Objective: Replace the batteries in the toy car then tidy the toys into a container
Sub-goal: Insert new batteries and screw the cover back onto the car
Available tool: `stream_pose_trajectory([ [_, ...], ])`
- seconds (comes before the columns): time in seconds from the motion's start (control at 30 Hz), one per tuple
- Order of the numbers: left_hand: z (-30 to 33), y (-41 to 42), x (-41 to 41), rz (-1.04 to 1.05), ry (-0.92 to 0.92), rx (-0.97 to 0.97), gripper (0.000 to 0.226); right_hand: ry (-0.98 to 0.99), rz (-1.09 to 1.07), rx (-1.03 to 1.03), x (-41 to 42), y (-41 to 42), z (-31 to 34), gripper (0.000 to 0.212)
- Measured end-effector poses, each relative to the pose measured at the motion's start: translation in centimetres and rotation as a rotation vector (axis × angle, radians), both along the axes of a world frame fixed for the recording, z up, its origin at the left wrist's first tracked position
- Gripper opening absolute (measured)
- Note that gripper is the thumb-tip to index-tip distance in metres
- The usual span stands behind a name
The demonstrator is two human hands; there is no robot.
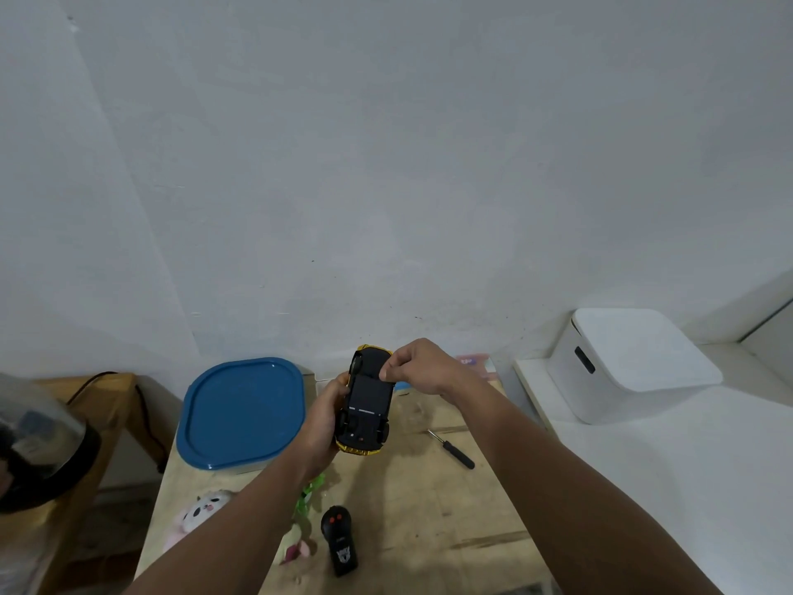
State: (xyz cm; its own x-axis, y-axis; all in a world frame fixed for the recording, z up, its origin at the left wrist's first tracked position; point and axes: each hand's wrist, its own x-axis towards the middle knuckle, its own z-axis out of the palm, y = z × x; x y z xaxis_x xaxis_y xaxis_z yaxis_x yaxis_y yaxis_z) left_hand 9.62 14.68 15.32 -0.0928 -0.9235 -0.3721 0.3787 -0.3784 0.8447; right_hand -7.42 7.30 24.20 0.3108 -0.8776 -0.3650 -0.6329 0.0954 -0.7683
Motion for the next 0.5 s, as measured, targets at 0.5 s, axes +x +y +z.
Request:
stream_pose_trajectory([
  [0.5, 0.36, -0.45, -0.36, 0.008, 0.016, 0.011, 0.046, 0.029, 0.033, -0.037, -0.21, -0.32, 0.32, 0.007],
])
